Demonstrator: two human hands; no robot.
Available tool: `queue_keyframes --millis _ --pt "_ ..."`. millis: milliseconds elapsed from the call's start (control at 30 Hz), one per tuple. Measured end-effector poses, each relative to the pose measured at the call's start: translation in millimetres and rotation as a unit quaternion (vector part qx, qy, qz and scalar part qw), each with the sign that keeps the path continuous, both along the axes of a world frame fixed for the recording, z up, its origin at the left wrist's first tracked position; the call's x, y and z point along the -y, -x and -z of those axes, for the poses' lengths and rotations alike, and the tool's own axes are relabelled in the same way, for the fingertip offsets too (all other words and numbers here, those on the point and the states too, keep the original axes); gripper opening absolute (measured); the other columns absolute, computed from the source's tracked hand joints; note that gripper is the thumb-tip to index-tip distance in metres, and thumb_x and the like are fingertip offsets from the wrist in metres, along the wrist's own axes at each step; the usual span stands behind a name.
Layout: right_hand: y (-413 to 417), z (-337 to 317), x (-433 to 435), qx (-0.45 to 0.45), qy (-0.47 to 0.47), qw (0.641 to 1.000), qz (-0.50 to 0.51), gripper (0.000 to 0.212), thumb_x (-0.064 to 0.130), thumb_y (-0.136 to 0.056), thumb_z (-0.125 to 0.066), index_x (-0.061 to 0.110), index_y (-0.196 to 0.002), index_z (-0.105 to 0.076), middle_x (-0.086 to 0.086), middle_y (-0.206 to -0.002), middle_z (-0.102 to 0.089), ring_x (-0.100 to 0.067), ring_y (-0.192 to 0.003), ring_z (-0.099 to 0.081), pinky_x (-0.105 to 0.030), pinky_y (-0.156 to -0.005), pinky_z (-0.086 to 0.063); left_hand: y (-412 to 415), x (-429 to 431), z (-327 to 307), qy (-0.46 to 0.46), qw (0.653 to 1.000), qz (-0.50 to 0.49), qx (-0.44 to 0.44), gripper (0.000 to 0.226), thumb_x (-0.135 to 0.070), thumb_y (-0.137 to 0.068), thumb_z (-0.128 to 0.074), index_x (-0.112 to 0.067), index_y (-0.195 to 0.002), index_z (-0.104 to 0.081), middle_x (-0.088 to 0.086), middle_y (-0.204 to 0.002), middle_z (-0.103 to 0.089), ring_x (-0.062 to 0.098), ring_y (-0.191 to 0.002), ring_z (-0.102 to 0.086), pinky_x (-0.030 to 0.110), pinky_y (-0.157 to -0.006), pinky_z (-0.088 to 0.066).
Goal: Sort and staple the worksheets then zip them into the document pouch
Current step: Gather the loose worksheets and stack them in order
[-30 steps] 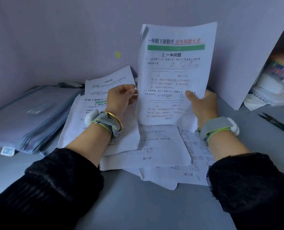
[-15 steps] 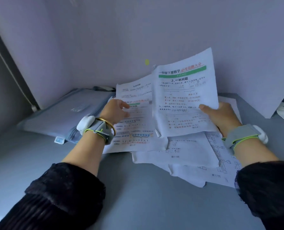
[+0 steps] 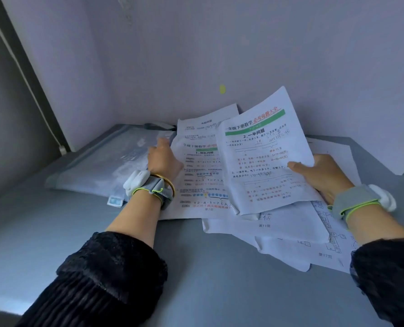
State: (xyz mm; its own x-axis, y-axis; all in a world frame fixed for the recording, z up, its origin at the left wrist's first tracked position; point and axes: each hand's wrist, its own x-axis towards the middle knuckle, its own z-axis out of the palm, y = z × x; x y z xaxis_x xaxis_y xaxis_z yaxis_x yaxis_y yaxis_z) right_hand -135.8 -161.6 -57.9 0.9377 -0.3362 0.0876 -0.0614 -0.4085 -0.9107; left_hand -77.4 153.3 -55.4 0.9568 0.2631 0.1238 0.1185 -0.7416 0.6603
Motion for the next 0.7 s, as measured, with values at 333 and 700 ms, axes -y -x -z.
queue_keyframes --millis 333,700 --pt "-2 3 2 -0.004 0.036 0.999 0.004 0.027 0.022 -0.086 -0.069 0.009 -0.109 -0.070 -0.010 -0.105 -0.071 -0.030 -0.096 -0.067 -0.045 -0.091 -0.054 5 8 -1 0.030 0.998 0.006 0.058 0.070 -0.015 -0.082 -0.072 -0.013 -0.142 -0.034 0.015 -0.122 -0.061 0.035 -0.111 -0.059 0.046 -0.091 -0.050" --pt "-1 -1 1 0.011 0.035 0.999 0.006 0.025 0.021 -0.091 -0.062 0.008 -0.112 -0.068 -0.005 -0.104 -0.068 -0.028 -0.098 -0.063 -0.037 -0.090 -0.050 9 9 -9 0.136 0.978 -0.008 0.159 0.012 -0.017 -0.088 -0.051 -0.006 -0.093 -0.054 0.008 -0.085 -0.061 0.030 -0.076 -0.055 0.035 -0.062 -0.044"
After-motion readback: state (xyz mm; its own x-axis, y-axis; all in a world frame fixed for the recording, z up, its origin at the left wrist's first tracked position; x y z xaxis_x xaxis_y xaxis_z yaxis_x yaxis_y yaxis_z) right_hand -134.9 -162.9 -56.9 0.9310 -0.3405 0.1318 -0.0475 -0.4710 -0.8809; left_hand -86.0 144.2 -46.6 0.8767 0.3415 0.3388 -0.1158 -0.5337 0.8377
